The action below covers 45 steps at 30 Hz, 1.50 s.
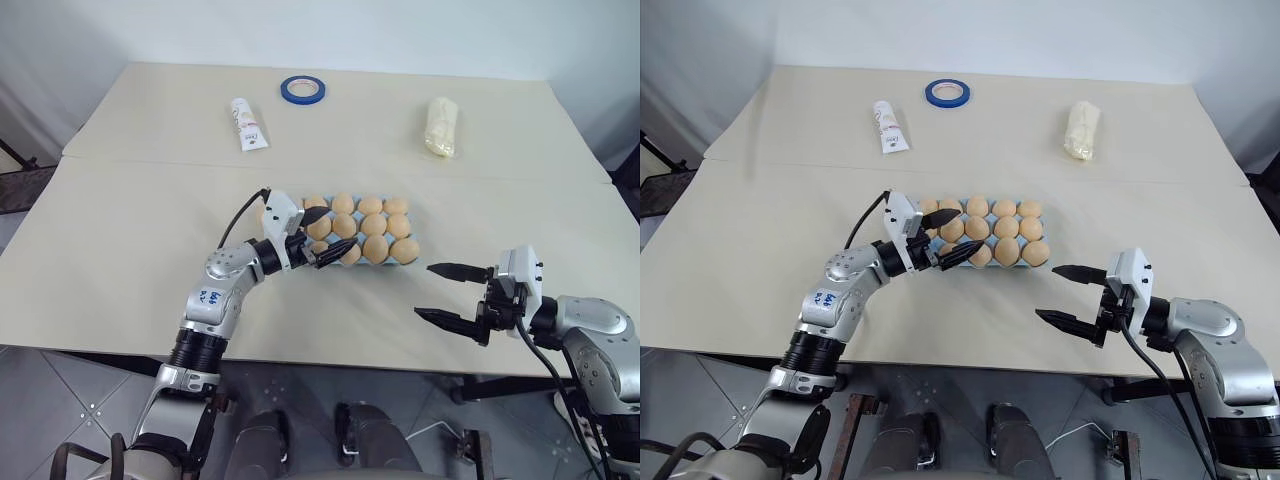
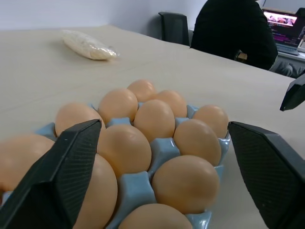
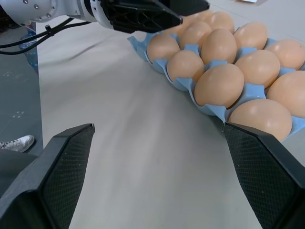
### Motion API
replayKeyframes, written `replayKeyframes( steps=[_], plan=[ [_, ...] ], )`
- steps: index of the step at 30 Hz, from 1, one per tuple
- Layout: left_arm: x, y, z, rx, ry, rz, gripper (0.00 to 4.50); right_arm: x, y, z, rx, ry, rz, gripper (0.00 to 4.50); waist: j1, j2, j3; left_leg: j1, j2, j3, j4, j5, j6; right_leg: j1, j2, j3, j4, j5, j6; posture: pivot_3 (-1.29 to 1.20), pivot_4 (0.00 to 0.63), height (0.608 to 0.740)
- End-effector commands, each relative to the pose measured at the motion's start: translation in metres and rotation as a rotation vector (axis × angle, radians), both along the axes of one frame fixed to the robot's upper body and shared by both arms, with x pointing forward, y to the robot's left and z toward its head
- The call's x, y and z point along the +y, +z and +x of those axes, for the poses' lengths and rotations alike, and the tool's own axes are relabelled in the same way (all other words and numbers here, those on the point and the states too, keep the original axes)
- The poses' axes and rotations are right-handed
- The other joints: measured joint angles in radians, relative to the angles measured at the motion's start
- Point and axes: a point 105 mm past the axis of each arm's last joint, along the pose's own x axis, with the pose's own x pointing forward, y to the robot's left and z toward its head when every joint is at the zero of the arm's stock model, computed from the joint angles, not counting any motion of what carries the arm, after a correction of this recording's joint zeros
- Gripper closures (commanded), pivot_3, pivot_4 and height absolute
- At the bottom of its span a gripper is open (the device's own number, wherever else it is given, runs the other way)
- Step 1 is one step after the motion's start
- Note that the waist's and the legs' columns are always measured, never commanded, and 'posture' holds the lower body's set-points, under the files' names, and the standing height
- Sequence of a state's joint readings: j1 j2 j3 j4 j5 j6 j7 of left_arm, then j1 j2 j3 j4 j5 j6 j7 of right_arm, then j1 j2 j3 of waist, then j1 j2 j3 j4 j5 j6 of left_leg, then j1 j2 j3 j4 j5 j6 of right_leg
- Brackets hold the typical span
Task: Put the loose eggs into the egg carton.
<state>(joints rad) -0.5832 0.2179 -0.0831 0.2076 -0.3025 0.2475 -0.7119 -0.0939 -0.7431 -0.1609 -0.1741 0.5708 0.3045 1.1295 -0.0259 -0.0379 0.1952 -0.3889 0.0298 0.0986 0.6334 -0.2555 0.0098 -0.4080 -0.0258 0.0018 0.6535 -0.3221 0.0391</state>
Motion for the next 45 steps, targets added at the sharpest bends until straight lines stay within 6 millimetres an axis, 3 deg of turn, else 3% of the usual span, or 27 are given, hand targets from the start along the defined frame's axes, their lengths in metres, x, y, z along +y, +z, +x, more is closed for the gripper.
replayKeyframes(
  steps=[1, 5, 14, 21, 23, 27, 35, 39, 45],
  plan=[
    [0.004, 0.027, -0.003, -0.097, -0.005, -0.015, 0.01, -0.002, 0.014, -0.001, -0.058, 0.006, -0.013, 0.00, 0.000, 0.000, 0.000, 0.000, 0.000, 0.000, 0.000, 0.000, 0.000, 0.000, 0.000, 0.000, 0.000, 0.000, 0.000, 0.00, 0.150, 0.740],
    [0.030, 0.041, -0.014, -0.133, 0.032, -0.015, 0.01, -0.003, 0.019, -0.004, -0.067, 0.020, 0.006, 0.00, -0.004, 0.000, 0.000, 0.000, 0.000, 0.000, -0.001, 0.000, 0.000, 0.000, 0.000, 0.000, 0.000, 0.000, 0.000, 0.00, 0.150, 0.740],
    [0.112, 0.003, -0.063, -0.030, 0.029, 0.226, 0.01, -0.001, 0.016, 0.000, -0.046, 0.036, 0.013, 0.00, -0.003, 0.000, 0.000, 0.002, 0.001, 0.000, -0.003, 0.001, -0.003, 0.000, -0.001, 0.000, 0.001, -0.001, -0.002, 0.00, 0.150, 0.740],
    [0.174, 0.004, -0.080, 0.021, 0.241, 0.264, 0.01, -0.001, 0.017, 0.005, -0.050, 0.044, 0.014, 0.00, -0.001, 0.001, 0.000, 0.002, 0.000, -0.002, -0.004, -0.001, -0.006, -0.001, -0.004, -0.002, 0.000, -0.002, -0.005, 0.00, 0.150, 0.740],
    [0.183, 0.005, -0.083, 0.023, 0.271, 0.270, 0.01, 0.000, 0.017, 0.006, -0.048, 0.048, 0.013, 0.00, -0.002, 0.001, 0.000, 0.001, 0.001, -0.002, -0.006, -0.001, -0.004, -0.002, -0.004, -0.002, -0.001, -0.003, -0.006, 0.00, 0.150, 0.740],
    [0.184, 0.013, -0.077, -0.022, 0.288, 0.266, 0.01, 0.000, 0.018, 0.008, -0.047, 0.053, 0.010, 0.00, -0.001, 0.001, 0.000, 0.001, 0.001, -0.003, -0.007, -0.001, -0.004, -0.002, -0.003, -0.004, -0.001, -0.004, -0.008, 0.00, 0.150, 0.740],
    [0.173, 0.027, -0.012, -0.118, 0.404, 0.230, 0.01, 0.003, 0.019, 0.011, -0.051, 0.060, 0.007, 0.00, 0.002, 0.001, 0.000, 0.000, 0.001, -0.002, -0.005, 0.000, -0.002, -0.001, -0.004, -0.004, -0.001, -0.003, -0.006, 0.00, 0.150, 0.740],
    [0.148, 0.017, 0.028, -0.083, 0.393, 0.174, 0.01, 0.003, 0.019, 0.009, -0.054, 0.059, 0.013, 0.00, 0.003, 0.001, 0.000, -0.002, 0.001, -0.002, -0.004, 0.000, -0.001, -0.002, -0.003, -0.006, -0.001, -0.002, -0.004, 0.00, 0.150, 0.740],
    [0.131, 0.007, 0.057, -0.073, 0.372, 0.185, 0.01, 0.001, 0.018, 0.006, -0.056, 0.038, 0.012, 0.00, -0.004, 0.001, 0.000, -0.002, 0.001, 0.000, -0.003, 0.000, -0.002, -0.003, -0.001, -0.004, -0.001, -0.002, -0.003, 0.00, 0.150, 0.740]
  ],
)
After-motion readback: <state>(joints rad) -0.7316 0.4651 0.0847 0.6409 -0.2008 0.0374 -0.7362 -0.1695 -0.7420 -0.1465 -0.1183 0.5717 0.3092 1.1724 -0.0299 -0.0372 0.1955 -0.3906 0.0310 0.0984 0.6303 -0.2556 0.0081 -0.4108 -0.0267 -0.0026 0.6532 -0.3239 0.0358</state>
